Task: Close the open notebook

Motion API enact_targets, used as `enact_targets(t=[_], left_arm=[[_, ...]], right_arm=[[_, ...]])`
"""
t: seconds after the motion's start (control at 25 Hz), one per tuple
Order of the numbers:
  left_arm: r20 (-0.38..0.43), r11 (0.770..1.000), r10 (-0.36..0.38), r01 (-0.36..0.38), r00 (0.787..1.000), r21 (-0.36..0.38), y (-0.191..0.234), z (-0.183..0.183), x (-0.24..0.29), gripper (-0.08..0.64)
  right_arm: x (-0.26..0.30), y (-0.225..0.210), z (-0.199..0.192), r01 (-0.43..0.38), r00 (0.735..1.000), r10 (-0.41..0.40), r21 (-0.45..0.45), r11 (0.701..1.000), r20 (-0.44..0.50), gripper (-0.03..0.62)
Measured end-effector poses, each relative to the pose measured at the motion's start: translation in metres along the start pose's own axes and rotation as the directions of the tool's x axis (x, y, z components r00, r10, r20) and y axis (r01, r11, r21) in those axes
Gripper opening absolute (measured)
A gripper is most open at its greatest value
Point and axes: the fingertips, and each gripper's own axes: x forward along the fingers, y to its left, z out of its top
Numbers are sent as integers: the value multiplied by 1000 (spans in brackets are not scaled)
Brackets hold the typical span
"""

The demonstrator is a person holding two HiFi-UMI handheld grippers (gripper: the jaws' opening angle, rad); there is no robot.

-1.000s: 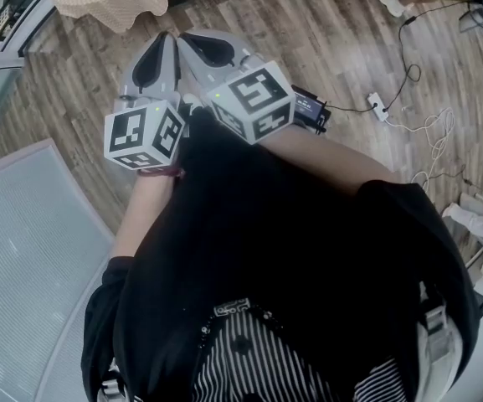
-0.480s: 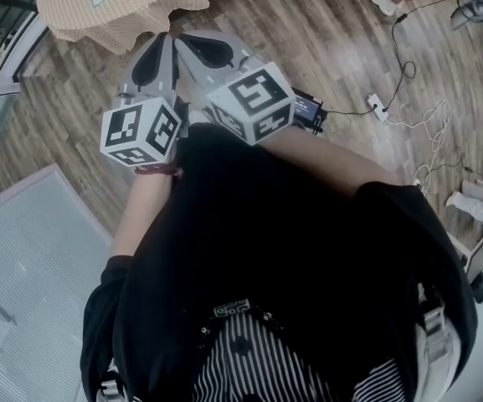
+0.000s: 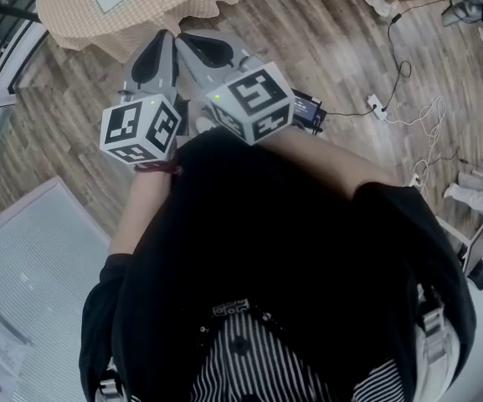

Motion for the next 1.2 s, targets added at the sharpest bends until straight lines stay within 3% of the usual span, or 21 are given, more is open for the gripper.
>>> enact_targets(t=[0.36, 0.68, 0.84, 1.0, 1.2], left_arm=[[13, 998, 21, -21, 1000, -53, 78, 9, -12, 3], [10, 995, 55, -54, 998, -88, 116, 13, -16, 3], [27, 993, 100, -98, 995, -62, 122, 13, -41, 3], [28, 989, 144, -143, 989, -32, 142, 22, -32, 2], [29, 989, 145, -144, 989, -17, 151, 23, -27, 2]], right_arm=[[68, 37, -3, -11, 999, 10, -16, 1000, -45, 2], [111, 47, 5, -37, 997, 33, -48, 998, -74, 2], [110, 72, 3, -83, 995, 79, -69, 994, -59, 2], [134, 70, 9, -114, 992, 110, -65, 991, -61, 2], [147, 65, 9, -116, 992, 113, -58, 991, -54, 2]])
